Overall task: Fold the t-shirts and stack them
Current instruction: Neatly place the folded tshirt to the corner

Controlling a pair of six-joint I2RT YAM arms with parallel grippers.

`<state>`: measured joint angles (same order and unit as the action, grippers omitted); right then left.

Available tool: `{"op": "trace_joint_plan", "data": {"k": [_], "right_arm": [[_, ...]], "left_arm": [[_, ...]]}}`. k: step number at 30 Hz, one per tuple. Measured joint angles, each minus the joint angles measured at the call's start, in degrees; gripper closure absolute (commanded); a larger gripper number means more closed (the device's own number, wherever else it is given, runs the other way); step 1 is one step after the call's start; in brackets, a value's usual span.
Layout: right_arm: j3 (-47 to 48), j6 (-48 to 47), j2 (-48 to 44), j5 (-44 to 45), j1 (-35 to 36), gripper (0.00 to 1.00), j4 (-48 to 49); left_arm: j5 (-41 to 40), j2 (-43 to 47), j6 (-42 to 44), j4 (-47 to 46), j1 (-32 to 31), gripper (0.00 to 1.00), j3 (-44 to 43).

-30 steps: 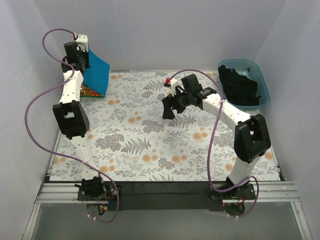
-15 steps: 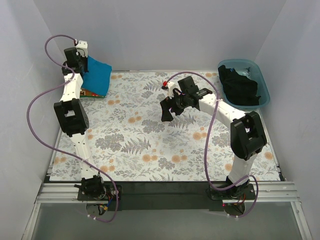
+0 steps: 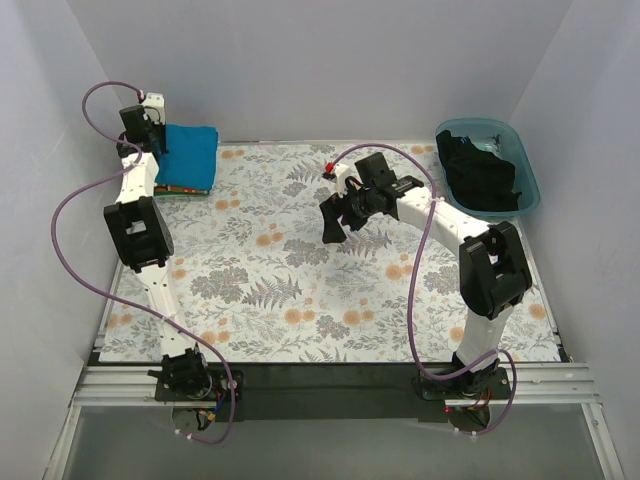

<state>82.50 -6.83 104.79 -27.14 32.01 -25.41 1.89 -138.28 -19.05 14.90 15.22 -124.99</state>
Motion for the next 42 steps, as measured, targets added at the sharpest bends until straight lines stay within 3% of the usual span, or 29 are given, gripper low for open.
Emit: {"op": "trace_joint_plan", "data": {"k": [4,7,8,13,19,24,29,35,38,42], "right_arm": [[0.3,0.0,0.3,0.0,0.1,0.02,-0.2],[0.3,0.0,0.6,0.0,0.2,0.02,-0.2],[0.3,0.0,0.6,0.1,0.3,0.02,-0.2],[0.6,-0.5,0.6,0.9,0.3,0.02,-0.4],[0.9,-1.2,-0.1,2.8,-0.4,0.02,-1.1],[0.9,-1.1,-4.1,2.3,-5.2,0.02,-1.7],[-0.5,-1.0,-10.9,0.1,-12.6,0.02,-1.6],[-8.5,-1.3,-22.3,-0.9,-19.5,0.02,-3.0],[-12.1,-2.4,-27.2,-0.9,-22.0,0.02,-4.9],[-18.0,-3.7,-33.5,0.6,-24.0,0.02,-7.1]], "left_arm": [[-0.5,-0.1,0.4,-0.5,0.0,0.94,0.0],[-1.2,-0.2,1.3,-1.0,0.0,0.75,0.0],[-1.6,-0.2,1.8,-1.2,0.0,0.61,0.0],[-3.7,-0.2,3.1,-2.1,0.6,0.29,-2.1],[-3.7,0.8,3.3,-2.2,1.8,0.22,-5.2],[0.4,5.5,1.5,3.8,2.1,0.13,-4.7],[8.9,17.5,-3.7,12.5,2.1,0.12,-0.1],[20.2,32.6,-12.3,22.7,1.0,0.09,3.7],[24.6,38.0,-15.7,25.7,-0.3,0.08,10.0],[28.6,44.7,-18.1,27.8,-2.2,0.07,28.4]]}}
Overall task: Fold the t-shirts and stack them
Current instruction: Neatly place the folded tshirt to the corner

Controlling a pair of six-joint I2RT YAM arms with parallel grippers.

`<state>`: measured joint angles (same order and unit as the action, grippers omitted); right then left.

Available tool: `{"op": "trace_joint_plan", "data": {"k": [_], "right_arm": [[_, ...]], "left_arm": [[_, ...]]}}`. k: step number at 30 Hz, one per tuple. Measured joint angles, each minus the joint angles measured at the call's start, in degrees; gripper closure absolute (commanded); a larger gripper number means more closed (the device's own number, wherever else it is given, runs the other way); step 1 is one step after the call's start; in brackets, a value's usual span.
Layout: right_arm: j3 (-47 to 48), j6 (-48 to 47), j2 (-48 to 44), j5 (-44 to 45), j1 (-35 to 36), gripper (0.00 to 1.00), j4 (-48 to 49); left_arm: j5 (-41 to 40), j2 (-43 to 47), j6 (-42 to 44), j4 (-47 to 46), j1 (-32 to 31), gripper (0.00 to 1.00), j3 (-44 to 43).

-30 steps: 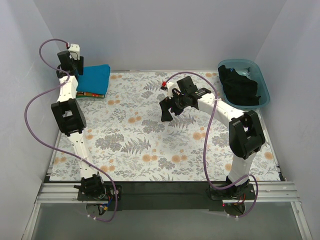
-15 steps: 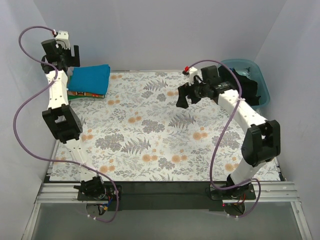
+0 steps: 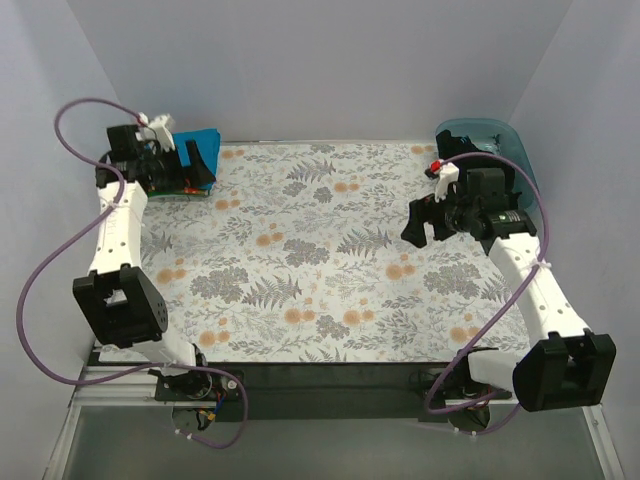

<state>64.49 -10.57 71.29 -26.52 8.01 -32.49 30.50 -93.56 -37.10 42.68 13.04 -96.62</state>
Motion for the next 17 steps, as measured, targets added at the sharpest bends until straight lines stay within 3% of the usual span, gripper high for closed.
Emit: {"op": "trace_joint_plan", "data": {"k": [4,7,13,17], "right_arm": [[-6.7,-0.9,-4.3,1.1,-0.1,0.02,-1.4],[-10.4,-1.5,-4.5,1.0,-0.1,0.02,-2.4],[-13.7,-2.1,-3.9,0.9,-0.1,0.02,-3.6],[-13.7,-2.1,-3.8,0.9,-0.1,0.02,-3.5]], "left_arm": [[0.7,6.1,-0.6,0.8,-1.2,0.07,19.3],[0.3,11.6,-0.3,1.1,-1.4,0.07,27.7],[-1.6,24.0,1.7,-0.1,-1.6,0.06,35.3],[-2.2,26.9,2.6,-1.4,-1.6,0.05,37.0]]}}
